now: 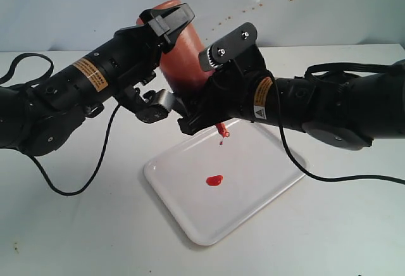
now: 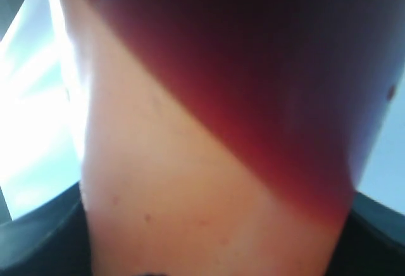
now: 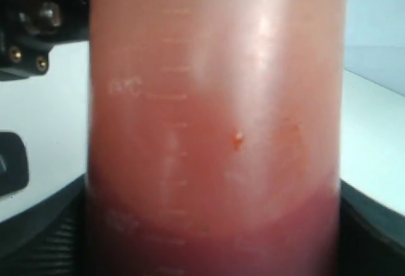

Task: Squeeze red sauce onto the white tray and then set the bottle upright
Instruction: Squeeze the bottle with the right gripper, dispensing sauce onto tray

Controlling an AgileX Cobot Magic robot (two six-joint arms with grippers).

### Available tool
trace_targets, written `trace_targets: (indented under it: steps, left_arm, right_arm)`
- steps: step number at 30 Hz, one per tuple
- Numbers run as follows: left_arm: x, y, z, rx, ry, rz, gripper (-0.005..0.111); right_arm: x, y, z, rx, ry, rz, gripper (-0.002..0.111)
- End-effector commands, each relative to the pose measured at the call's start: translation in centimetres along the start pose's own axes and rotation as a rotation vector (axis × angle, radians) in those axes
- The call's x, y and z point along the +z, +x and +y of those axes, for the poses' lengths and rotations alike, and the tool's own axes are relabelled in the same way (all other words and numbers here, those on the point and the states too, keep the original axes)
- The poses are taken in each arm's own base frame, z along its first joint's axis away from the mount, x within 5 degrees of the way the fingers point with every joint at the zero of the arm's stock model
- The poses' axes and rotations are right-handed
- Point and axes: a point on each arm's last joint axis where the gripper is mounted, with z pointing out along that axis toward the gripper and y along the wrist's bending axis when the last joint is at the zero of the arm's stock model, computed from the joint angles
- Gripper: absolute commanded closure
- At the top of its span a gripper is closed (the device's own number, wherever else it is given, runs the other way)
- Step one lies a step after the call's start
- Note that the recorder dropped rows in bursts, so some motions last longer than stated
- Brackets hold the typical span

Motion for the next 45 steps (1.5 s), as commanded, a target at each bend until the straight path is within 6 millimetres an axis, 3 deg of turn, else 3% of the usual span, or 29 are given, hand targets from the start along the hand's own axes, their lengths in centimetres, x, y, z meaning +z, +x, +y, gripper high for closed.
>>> trace_targets:
  steps: [1,3,5,34,36,39,41,45]
  left_arm:
    - [0.12,0.91,1.34,-0.016,-0.079,0.054,0.107]
    - [0.12,0.91,1.34,-0.016,-0.079,0.054,0.107]
    - [0.12,0.91,1.34,-0.016,-0.079,0.054,0.107]
    - [0.14,0.79,1.13,-0.016,-0.055,0.041,0.107]
    - [0.14,0.79,1.13,-0.016,-0.055,0.041,0.107]
    - [0.14,0.79,1.13,-0.016,-0.055,0.041,0.107]
    - [0.14,0.79,1.13,-0.016,-0.055,0.041,0.107]
    - [0.14,0.79,1.13,-0.016,-0.055,0.041,0.107]
  right_arm:
    - [0.06,-0.25,-0.02,0.001,0.008,-0.011,0.079]
    - [0.06,-0.25,-0.02,-0.004,0.008,-0.011,0.099]
    - [0.06,-0.25,-0.02,-0.002,0.008,-0.011,0.108]
    - [0.06,-0.27,-0.01,-0.002,0.007,-0.013,0.108]
    - [0.06,-0.28,-0.03,0.002,0.009,-0.014,0.104]
    - [0.06,-0.29,-0.05,0.014,0.012,-0.015,0.089]
    - [0.05,-0.31,-0.14,0.033,0.02,-0.018,0.074]
    - [0.04,-0.37,-0.44,0.101,0.054,-0.027,0.026]
